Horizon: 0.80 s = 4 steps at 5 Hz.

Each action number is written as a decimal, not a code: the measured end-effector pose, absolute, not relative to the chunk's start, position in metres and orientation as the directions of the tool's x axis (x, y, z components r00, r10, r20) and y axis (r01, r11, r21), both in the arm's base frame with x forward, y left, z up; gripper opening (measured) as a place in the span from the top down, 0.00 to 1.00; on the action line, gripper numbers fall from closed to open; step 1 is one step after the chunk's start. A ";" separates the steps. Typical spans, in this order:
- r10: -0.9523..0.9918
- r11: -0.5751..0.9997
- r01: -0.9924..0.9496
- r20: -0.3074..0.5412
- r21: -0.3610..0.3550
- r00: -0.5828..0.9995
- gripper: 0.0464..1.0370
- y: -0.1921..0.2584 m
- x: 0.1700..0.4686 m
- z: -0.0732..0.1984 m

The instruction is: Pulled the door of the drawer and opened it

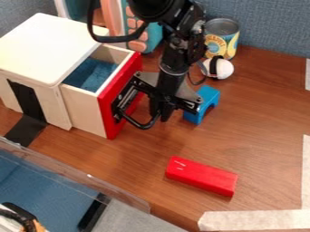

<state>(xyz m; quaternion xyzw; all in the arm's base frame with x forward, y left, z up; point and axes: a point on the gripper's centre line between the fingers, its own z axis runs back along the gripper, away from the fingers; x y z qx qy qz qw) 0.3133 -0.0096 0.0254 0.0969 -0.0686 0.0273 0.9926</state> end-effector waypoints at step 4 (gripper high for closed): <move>0.114 0.957 -0.154 0.171 0.246 0.979 0.90 -0.037 0.316 0.025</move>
